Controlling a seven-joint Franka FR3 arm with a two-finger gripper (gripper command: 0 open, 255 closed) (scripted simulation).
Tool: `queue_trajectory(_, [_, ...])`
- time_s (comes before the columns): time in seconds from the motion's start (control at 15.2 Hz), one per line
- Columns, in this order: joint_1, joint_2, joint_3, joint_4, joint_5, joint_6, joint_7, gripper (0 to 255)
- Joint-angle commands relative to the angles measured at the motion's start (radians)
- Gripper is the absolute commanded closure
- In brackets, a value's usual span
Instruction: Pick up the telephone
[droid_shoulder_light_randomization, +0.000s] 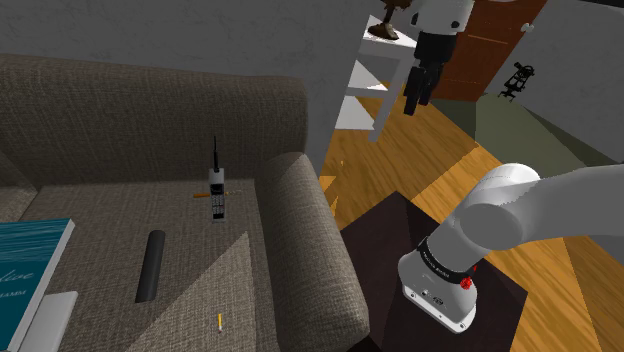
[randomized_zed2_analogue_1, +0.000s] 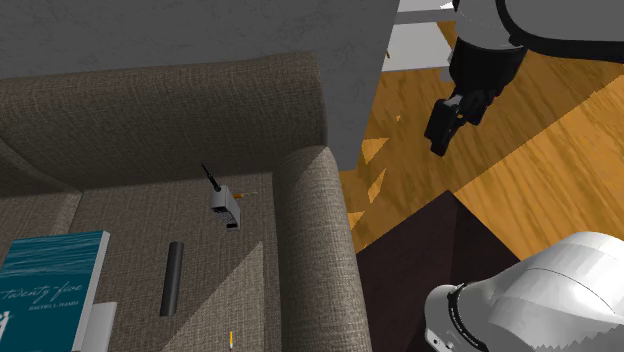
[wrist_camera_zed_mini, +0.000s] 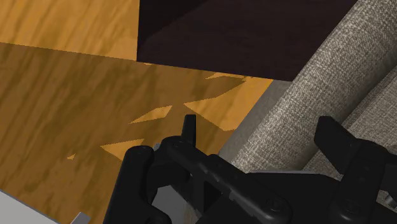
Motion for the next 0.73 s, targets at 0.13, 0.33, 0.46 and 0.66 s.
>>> queue_trajectory(0.13, [0.011, 0.017, 0.04, -0.023, 0.033, 0.044, 0.059, 0])
queue_trajectory(0.33, [0.029, 0.055, 0.1, -0.048, 0.079, 0.114, 0.145, 0])
queue_trajectory(0.46, [0.04, 0.089, 0.139, -0.057, 0.107, 0.162, 0.202, 0])
queue_trajectory(0.66, [0.055, 0.153, 0.198, -0.059, 0.142, 0.237, 0.285, 0])
